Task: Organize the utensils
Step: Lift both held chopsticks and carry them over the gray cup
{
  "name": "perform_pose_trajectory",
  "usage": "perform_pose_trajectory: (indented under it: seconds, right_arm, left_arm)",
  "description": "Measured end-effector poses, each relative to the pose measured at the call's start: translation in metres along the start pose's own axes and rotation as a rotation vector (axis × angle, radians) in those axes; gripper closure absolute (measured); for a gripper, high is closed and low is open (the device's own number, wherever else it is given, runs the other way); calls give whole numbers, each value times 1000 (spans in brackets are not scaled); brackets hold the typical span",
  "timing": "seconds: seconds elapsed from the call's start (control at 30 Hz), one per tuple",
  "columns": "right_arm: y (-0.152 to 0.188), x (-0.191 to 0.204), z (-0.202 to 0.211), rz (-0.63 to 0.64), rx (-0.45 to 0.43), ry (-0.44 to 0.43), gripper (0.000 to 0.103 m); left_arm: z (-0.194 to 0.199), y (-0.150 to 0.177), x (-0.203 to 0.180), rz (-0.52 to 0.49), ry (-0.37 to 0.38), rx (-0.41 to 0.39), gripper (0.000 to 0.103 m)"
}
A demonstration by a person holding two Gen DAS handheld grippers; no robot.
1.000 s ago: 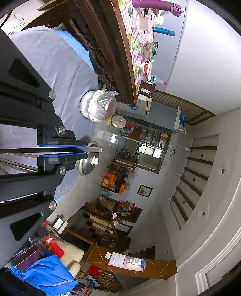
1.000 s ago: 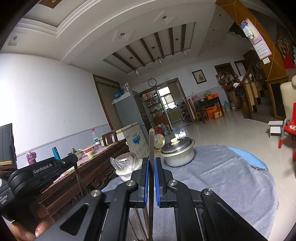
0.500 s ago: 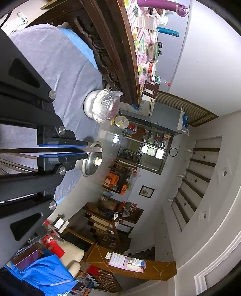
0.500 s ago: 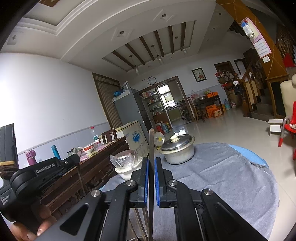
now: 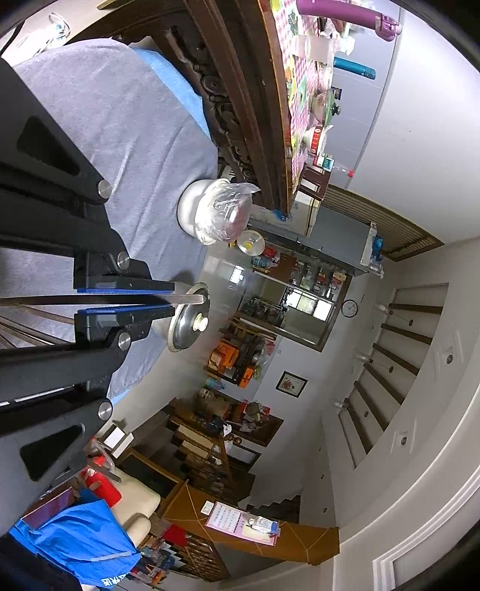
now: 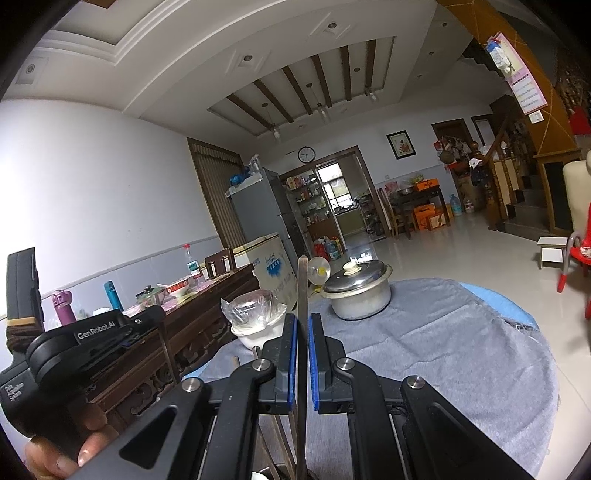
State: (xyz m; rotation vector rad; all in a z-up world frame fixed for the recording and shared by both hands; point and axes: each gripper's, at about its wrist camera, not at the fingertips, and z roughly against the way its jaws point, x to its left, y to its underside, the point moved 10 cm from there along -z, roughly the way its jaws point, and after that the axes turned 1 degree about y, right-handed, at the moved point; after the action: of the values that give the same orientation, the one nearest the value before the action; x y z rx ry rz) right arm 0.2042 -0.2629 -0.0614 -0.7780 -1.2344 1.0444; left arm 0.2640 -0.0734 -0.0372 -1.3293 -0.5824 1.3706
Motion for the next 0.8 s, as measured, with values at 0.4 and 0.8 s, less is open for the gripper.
perform_pose_trajectory:
  seconds: [0.4,0.8]
  right_arm:
    - [4,-2,-2,0,20,-11,96]
    - [11,-3,5,24,39,-22,96]
  left_arm:
    - [1,4,1,2,-13,0,98]
    - [1,13,3,-16,-17,22,98]
